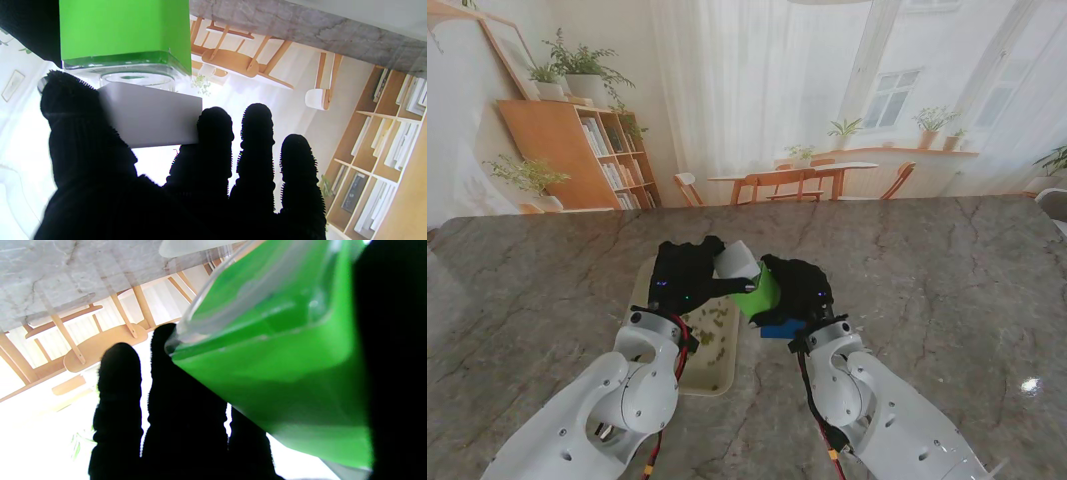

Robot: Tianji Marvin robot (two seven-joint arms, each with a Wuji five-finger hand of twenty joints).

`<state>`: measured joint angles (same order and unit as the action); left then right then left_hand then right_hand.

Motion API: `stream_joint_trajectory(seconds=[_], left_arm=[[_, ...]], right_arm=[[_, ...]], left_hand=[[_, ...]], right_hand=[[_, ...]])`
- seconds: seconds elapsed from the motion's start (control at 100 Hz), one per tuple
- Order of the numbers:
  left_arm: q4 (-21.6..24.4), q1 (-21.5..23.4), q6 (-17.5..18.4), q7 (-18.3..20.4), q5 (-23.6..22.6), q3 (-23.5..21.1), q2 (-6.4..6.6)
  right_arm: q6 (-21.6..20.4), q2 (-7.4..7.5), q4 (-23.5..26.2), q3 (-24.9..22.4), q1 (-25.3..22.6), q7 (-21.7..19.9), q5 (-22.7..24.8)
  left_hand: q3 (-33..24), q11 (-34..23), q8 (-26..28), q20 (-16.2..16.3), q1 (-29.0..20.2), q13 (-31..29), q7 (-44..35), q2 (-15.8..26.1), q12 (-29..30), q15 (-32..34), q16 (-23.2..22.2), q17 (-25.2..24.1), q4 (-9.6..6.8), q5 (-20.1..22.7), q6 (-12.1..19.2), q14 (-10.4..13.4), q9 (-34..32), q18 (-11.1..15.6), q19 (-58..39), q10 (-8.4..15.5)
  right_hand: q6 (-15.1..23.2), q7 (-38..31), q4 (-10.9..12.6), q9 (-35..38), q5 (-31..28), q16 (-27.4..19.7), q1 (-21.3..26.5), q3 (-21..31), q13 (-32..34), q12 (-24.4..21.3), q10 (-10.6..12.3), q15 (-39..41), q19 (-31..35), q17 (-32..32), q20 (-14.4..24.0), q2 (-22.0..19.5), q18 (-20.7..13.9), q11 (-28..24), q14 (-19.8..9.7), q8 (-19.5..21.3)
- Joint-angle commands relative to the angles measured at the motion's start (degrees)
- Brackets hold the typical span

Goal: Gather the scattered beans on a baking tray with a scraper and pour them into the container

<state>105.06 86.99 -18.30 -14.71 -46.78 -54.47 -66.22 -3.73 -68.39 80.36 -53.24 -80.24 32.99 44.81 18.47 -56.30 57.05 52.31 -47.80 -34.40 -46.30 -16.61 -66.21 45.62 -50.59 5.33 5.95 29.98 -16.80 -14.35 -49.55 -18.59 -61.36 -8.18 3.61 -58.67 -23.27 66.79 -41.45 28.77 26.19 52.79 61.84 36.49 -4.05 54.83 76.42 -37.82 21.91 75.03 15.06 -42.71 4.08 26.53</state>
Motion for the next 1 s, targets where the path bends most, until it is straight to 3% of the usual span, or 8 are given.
stream_joint_trajectory(seconds=[0.0, 0.13, 0.53, 0.73, 0.99], left_arm=[[0.76, 0.38, -0.04, -0.75, -0.13, -0.71, -0.27], [1.36, 0.91, 0.01, -1.03, -1.13, -1.81, -0.12], [4.65, 3.55, 0.26, 0.36, -7.43, -8.28, 1.14], [6.73, 6.34, 2.64, 4.87, -12.66, -14.19, 2.56], [7.08, 10.19, 8.71, 13.95, -20.40, -22.74, 4.55]], right_arm=[[-0.38, 0.18, -0.09, 0.20, -0.23, -1.00, 0.20], [-0.56, 0.25, -0.11, 0.26, -0.16, -1.07, 0.44], [-0.15, -0.29, -0.81, 0.07, -0.02, 0.15, -0.68], [1.09, -1.17, -0.26, -1.21, -0.95, 1.50, -3.20], [3.72, -1.39, 1.91, -4.14, -3.13, 3.56, -3.11]], left_hand=[[-16.27, 3.73, 2.34, -0.27, -14.45, 2.54, -18.68, 12.77, 1.62, -2.63, 1.44, -1.53, -3.05, 4.66, 8.48, -0.26, 2.94, 0.53, 0.74, 3.54], [-16.13, 7.21, 0.66, -1.07, -15.97, 3.57, -15.01, 11.15, 3.50, -4.87, 2.66, -1.94, -2.53, 2.29, 8.78, 0.21, 5.06, 1.34, 1.66, 3.57], [-16.18, 10.18, 0.11, -2.77, -16.33, 4.23, -11.86, 10.63, 5.47, -7.87, 4.30, -1.58, -2.43, -0.12, 10.53, 2.55, 7.18, 3.69, 3.72, 5.48], [-16.21, 10.56, -0.03, -3.42, -16.21, 4.73, -11.51, 11.02, 5.91, -8.67, 4.70, -1.55, -2.53, -1.12, 11.11, 3.34, 8.17, 4.81, 4.55, 6.12], [-16.31, 10.71, -0.39, -4.08, -16.63, 5.55, -11.39, 11.48, 6.32, -9.37, 4.99, -1.88, -2.60, -2.40, 11.07, 3.78, 9.40, 5.49, 5.41, 6.43]], right_hand=[[12.46, -11.27, 1.77, 3.57, -6.35, 0.16, 9.69, 31.71, 2.13, 0.77, 1.97, 4.53, 1.84, 0.32, -0.22, -4.46, 0.81, -4.22, -3.63, 2.89], [12.73, -11.22, 1.90, 3.33, -6.12, 0.09, 9.67, 31.39, 1.95, 0.73, 2.18, 4.53, 1.78, 0.38, -0.24, -4.91, 0.60, -4.24, -3.79, 2.97], [13.71, -11.23, 3.04, 2.20, -4.63, -0.25, 9.93, 28.74, 1.18, 0.47, 3.66, 3.15, 1.05, 0.67, -0.54, -8.01, -0.42, -3.64, -4.51, 2.62], [13.87, -11.50, 3.71, 1.50, -3.85, -0.32, 10.37, 27.35, 0.64, 0.38, 4.20, 2.40, 0.55, 1.02, -0.75, -9.50, -0.94, -3.36, -4.69, 2.37], [14.02, -11.73, 4.22, 1.30, -3.67, -0.22, 10.42, 26.72, 0.48, 0.36, 4.36, 2.17, 0.38, 1.19, -0.81, -10.04, -1.08, -3.36, -4.79, 2.18]])
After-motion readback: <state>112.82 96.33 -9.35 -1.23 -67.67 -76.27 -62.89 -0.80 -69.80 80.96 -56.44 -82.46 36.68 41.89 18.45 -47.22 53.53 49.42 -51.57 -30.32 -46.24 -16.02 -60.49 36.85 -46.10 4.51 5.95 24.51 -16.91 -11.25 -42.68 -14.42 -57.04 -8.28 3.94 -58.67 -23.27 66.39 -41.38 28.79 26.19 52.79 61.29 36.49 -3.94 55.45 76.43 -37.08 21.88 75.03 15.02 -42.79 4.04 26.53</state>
